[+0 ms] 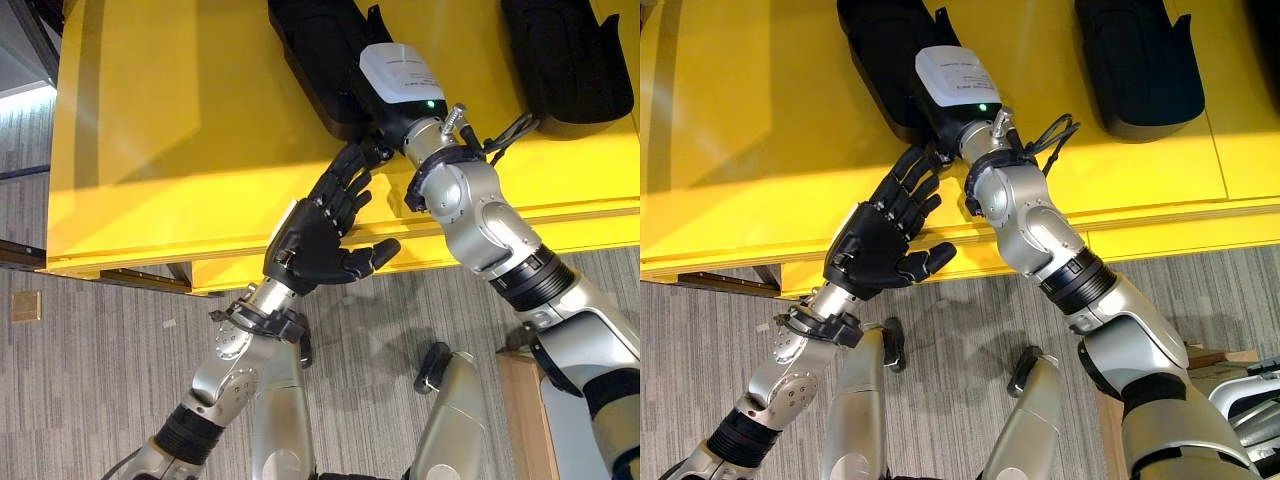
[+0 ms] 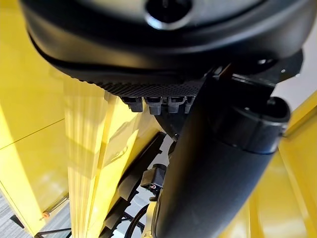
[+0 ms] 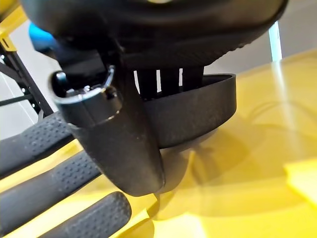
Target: Move parts from the plastic box to the shelf.
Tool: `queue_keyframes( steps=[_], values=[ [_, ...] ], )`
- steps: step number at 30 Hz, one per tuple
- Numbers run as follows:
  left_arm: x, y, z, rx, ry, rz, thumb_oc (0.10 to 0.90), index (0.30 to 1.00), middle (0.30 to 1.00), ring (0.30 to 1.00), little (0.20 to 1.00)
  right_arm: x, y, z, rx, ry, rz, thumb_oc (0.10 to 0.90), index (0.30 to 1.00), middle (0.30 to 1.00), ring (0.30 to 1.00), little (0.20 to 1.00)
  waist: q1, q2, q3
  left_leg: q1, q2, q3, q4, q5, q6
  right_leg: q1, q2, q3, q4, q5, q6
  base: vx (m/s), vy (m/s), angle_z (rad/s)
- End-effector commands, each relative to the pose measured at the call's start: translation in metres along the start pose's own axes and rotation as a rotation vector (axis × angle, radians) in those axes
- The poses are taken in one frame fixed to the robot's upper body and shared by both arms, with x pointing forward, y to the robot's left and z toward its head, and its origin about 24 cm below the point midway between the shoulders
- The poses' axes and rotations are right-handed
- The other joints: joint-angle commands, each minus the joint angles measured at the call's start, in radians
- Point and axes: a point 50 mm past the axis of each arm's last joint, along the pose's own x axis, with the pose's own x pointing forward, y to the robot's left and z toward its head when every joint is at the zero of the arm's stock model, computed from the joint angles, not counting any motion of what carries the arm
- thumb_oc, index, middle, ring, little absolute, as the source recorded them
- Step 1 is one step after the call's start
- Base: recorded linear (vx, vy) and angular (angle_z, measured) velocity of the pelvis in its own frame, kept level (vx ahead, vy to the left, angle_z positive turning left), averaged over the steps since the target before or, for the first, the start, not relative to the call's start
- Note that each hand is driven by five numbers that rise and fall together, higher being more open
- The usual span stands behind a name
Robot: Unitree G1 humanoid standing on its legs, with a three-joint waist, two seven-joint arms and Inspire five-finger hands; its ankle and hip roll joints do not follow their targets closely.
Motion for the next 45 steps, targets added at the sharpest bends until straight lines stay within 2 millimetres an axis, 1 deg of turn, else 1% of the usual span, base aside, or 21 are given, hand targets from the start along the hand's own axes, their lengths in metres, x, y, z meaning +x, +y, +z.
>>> queue_keyframes(
  steps=[1, 3, 8, 15, 16, 20, 25, 29, 30, 31, 32, 33, 36, 41, 45],
  values=[
    [0.034, -0.045, 0.032, -0.009, -0.182, -0.234, 0.9, 1.0, 1.0, 1.0, 1.0, 0.002, -0.024, 0.011, -0.099, -0.003, -0.129, 0.4, 0.3, 0.3, 0.3, 0.3, -0.017, 0.054, -0.028, 0.104, 0.062, 0.052, -0.033, -0.066, -0.01, 0.022, 0.021, -0.076, 0.047, -0.048, -0.068, 0.0, 0.0, 0.0],
    [0.033, -0.045, 0.031, -0.006, -0.177, -0.23, 0.9, 1.0, 1.0, 1.0, 1.0, 0.001, -0.02, 0.008, -0.089, 0.007, -0.122, 0.4, 0.3, 0.3, 0.3, 0.3, -0.019, 0.051, -0.028, 0.108, 0.063, 0.053, -0.036, -0.066, -0.011, 0.026, 0.023, -0.077, 0.042, -0.046, -0.067, 0.0, 0.0, 0.0],
    [0.034, -0.045, 0.03, 0.002, -0.173, -0.225, 0.9, 1.0, 1.0, 1.0, 1.0, -0.005, -0.008, 0.003, 0.032, 0.034, -0.099, 0.4, 0.3, 0.3, 0.3, 0.3, -0.029, 0.046, -0.027, 0.12, 0.07, 0.063, -0.048, -0.065, -0.011, 0.033, 0.031, -0.074, 0.024, -0.04, -0.065, 0.0, 0.0, 0.0],
    [0.035, -0.046, 0.029, 0.009, -0.168, -0.224, 0.9, 1.0, 1.0, 1.0, 1.0, -0.007, 0.003, 0.0, 0.115, 0.06, -0.068, 0.4, 0.3, 0.3, 0.3, 0.3, -0.034, 0.047, -0.025, 0.125, 0.068, 0.069, -0.045, -0.07, -0.01, 0.036, 0.032, -0.071, 0.023, -0.04, -0.064, 0.01, 0.002, 0.0],
    [0.034, -0.046, 0.029, 0.009, -0.166, -0.223, 0.9, 1.0, 1.0, 1.0, 1.0, -0.008, 0.01, -0.002, 0.149, 0.073, -0.052, 0.4, 0.3, 0.3, 0.3, 0.3, -0.036, 0.046, -0.028, 0.132, 0.068, 0.073, -0.05, -0.07, -0.009, 0.042, 0.032, -0.072, 0.017, -0.039, -0.063, 0.05, 0.016, -0.02],
    [0.035, -0.046, 0.029, 0.014, -0.165, -0.236, 0.9, 1.0, 1.0, 1.0, 1.0, -0.012, 0.018, -0.003, 0.203, 0.076, -0.033, 0.4, 0.3, 0.3, 0.3, 0.3, -0.041, 0.046, -0.028, 0.142, 0.067, 0.076, -0.061, -0.067, -0.012, 0.051, 0.033, -0.071, 0.008, -0.037, -0.06, 0.02, 0.008, -0.01],
    [0.035, -0.048, 0.029, 0.013, -0.178, -0.255, 0.9, 1.0, 1.0, 1.0, 1.0, -0.015, 0.023, -0.003, 0.212, 0.074, -0.022, 0.4, 0.3, 0.3, 0.3, 0.3, -0.049, 0.045, -0.027, 0.151, 0.071, 0.083, -0.061, -0.07, -0.013, 0.058, 0.034, -0.069, 0.0, -0.034, -0.058, 0.02, 0.01, -0.03],
    [0.034, -0.051, 0.032, 0.018, -0.202, -0.269, 0.9, 1.0, 1.0, 1.0, 1.0, -0.019, 0.03, -0.001, 0.237, 0.069, 0.004, 0.4, 0.3, 0.3, 0.3, 0.3, -0.055, 0.045, -0.03, 0.156, 0.07, 0.087, -0.053, -0.078, -0.012, 0.061, 0.034, -0.066, 0.002, -0.036, -0.057, 0.0, 0.0, 0.0],
    [0.034, -0.052, 0.035, 0.016, -0.233, -0.277, 0.9, 1.0, 1.0, 1.0, 1.0, -0.023, 0.033, -0.001, 0.255, 0.069, 0.015, 0.4, 0.3, 0.3, 0.3, 0.3, -0.061, 0.043, -0.032, 0.149, 0.066, 0.094, -0.065, -0.056, -0.001, 0.055, 0.033, -0.071, -0.013, -0.014, -0.068, -0.03, 0.017, -0.02],
    [0.034, -0.052, 0.037, 0.019, -0.244, -0.28, 0.9, 1.0, 1.0, 1.0, 1.0, -0.024, 0.034, -0.001, 0.259, 0.066, 0.019, 0.4, 0.3, 0.3, 0.3, 0.3, -0.062, 0.043, -0.033, 0.15, 0.066, 0.094, -0.066, -0.056, 0.0, 0.055, 0.034, -0.07, -0.013, -0.014, -0.068, 0.0, 0.0, 0.0],
    [0.033, -0.053, 0.037, 0.018, -0.251, -0.281, 0.9, 1.0, 1.0, 1.0, 1.0, -0.025, 0.036, 0.0, 0.266, 0.063, 0.025, 0.4, 0.3, 0.3, 0.3, 0.3, -0.062, 0.043, -0.033, 0.159, 0.068, 0.089, -0.057, -0.078, -0.011, 0.064, 0.034, -0.065, -0.003, -0.033, -0.056, 0.0, 0.0, 0.0],
    [0.033, -0.053, 0.041, 0.009, -0.289, -0.281, 0.9, 1.0, 1.0, 1.0, 1.0, -0.026, 0.037, 0.003, 0.267, 0.038, 0.027, 0.4, 0.3, 0.3, 0.3, 0.3, -0.065, 0.042, -0.033, 0.152, 0.067, 0.095, -0.071, -0.053, -0.004, 0.058, 0.033, -0.07, -0.018, -0.012, -0.066, 0.0, 0.0, 0.0],
    [0.033, -0.052, 0.046, 0.001, -0.328, -0.256, 0.9, 1.0, 1.0, 1.0, 1.0, -0.029, 0.039, 0.012, 0.243, -0.019, 0.041, 0.4, 0.3, 0.3, 0.3, 0.3, -0.065, 0.042, -0.032, 0.156, 0.069, 0.091, -0.083, -0.045, -0.01, 0.06, 0.032, -0.068, -0.023, -0.01, -0.064, -0.02, 0.004, -0.01],
    [0.034, -0.05, 0.045, 0.006, -0.32, -0.234, 0.9, 1.0, 1.0, 1.0, 1.0, -0.028, 0.044, 0.019, 0.267, -0.034, 0.069, 0.4, 0.3, 0.3, 0.3, 0.3, -0.061, 0.043, -0.03, 0.159, 0.069, 0.093, -0.086, -0.045, -0.011, 0.063, 0.027, -0.074, -0.029, -0.008, -0.063, 0.0, 0.0, -0.01],
    [0.033, -0.049, 0.045, 0.019, -0.326, -0.209, 0.9, 1.0, 1.0, 1.0, 1.0, -0.031, 0.051, 0.021, 0.295, -0.04, 0.115, 0.4, 0.3, 0.3, 0.3, 0.3, -0.055, 0.044, -0.034, 0.167, 0.057, 0.093, -0.089, -0.048, -0.005, 0.071, 0.021, -0.078, -0.031, -0.006, -0.062, 0.01, 0.002, 0.0]
  ],
)
